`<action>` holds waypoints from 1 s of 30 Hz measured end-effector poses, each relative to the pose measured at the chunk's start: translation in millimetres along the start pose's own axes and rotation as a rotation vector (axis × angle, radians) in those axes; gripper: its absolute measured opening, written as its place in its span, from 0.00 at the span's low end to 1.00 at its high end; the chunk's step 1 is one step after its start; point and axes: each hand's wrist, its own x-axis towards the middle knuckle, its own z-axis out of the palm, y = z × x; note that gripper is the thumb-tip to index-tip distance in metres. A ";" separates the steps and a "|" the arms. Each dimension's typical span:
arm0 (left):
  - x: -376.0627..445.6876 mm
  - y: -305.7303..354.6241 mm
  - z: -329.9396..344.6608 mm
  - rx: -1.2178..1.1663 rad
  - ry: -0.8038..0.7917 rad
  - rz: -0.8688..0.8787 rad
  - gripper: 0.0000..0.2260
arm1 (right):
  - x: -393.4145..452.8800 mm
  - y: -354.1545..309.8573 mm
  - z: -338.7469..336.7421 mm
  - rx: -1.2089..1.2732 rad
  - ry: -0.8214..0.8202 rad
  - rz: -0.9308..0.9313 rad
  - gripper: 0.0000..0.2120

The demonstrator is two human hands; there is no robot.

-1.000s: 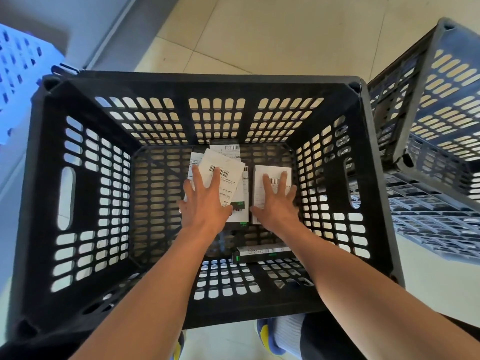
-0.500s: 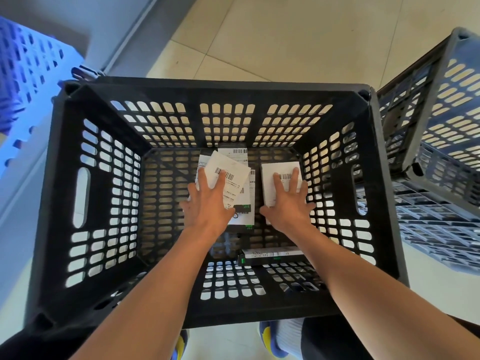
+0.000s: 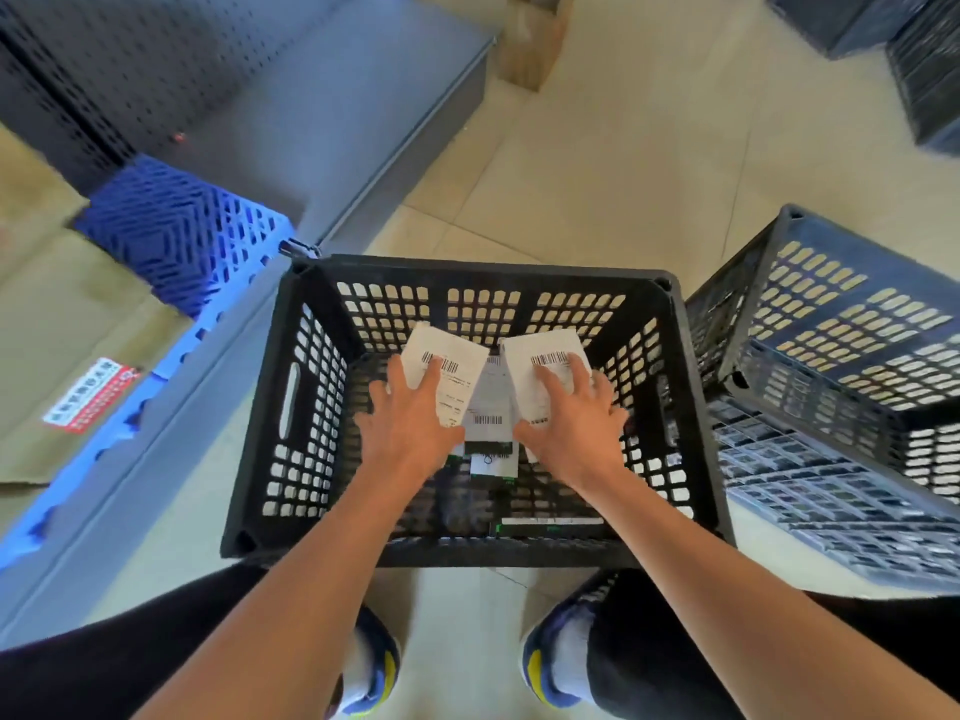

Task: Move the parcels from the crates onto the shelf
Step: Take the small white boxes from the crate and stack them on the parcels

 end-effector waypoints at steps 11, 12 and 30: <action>-111.7 -35.4 -116.1 0.021 0.265 -0.034 0.42 | -86.7 -86.4 -92.9 0.084 0.198 -0.186 0.37; -120.1 -37.3 -126.8 0.007 0.283 -0.037 0.42 | -93.7 -93.1 -100.9 0.092 0.214 -0.198 0.36; -213.9 -89.0 -236.0 -0.168 0.533 -0.037 0.41 | -185.1 -187.4 -181.2 0.095 0.446 -0.329 0.36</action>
